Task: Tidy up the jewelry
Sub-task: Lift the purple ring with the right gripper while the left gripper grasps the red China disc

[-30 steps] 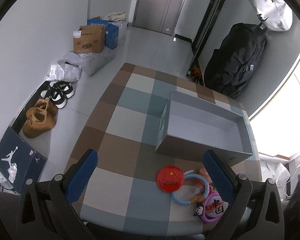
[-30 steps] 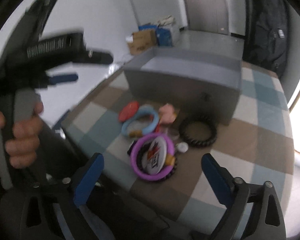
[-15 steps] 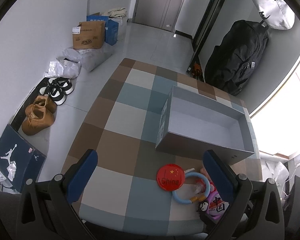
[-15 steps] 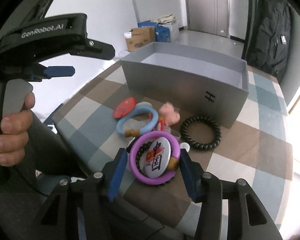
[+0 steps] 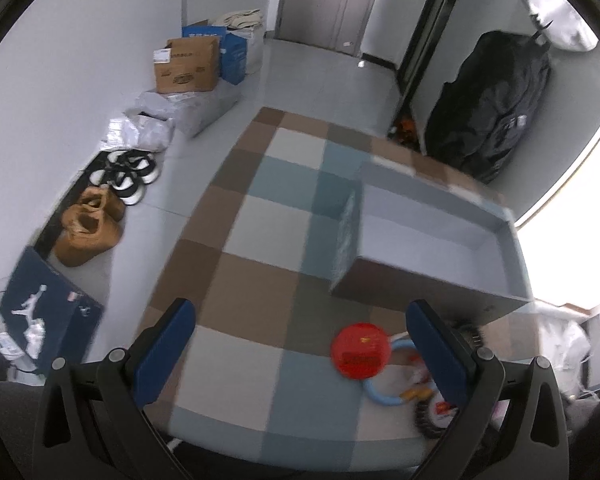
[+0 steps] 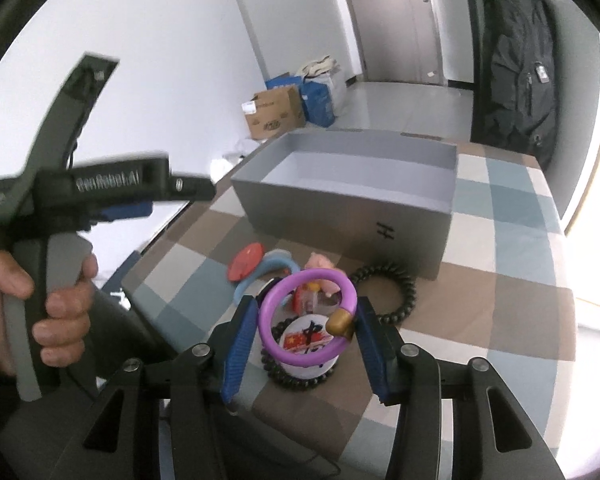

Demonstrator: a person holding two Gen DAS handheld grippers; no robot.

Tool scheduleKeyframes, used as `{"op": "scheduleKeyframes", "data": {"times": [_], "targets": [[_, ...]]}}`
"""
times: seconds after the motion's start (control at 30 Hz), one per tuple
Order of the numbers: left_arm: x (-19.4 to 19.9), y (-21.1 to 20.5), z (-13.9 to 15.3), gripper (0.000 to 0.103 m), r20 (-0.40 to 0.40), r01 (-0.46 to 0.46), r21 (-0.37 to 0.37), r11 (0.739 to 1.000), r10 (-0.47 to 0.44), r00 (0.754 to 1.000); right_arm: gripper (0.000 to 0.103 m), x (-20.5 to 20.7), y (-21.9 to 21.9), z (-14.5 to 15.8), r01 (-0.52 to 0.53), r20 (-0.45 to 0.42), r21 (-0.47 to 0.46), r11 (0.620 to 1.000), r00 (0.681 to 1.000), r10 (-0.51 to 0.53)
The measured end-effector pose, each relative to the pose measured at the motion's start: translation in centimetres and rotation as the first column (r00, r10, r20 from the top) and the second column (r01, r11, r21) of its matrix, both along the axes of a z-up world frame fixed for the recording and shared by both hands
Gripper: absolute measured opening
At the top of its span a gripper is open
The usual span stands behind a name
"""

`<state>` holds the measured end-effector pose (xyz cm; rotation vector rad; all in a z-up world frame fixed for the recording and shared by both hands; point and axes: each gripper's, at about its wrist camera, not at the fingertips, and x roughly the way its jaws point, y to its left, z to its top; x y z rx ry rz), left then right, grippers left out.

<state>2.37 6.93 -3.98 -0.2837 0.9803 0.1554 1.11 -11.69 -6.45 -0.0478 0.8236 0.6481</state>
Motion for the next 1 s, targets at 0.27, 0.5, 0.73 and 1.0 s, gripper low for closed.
{"op": "scheduleKeyframes", "data": {"times": [0.27,0.5,0.73,1.0], "targets": [[-0.6,-0.4,-1.7,0.102,-0.065,0.078,0.003,0.997,-0.078,0.995,0.048,0.7,-1.5,0.9,0.044,0.015,0.049,0.998,0.999,-0.045],[0.1,-1.7,-3.7,0.090,-0.143,0.175,-0.066,0.982,-0.183,0.973,0.048,1.2,-2.4,1.0,0.063,0.000,0.086,0.994,0.998,-0.063],[0.8,-2.8,-3.7,0.081,-0.129,0.236,-0.094,0.967,-0.247,0.960,0.048,1.1,-2.6,1.4,0.057,-0.002,0.111,0.992,0.998,-0.057],[1.0,-3.4,-4.0,0.073,-0.115,0.262,-0.005,0.965,-0.261,0.958,0.048,1.2,-3.0,1.6,0.062,-0.008,0.138,0.988,0.998,-0.062]]}}
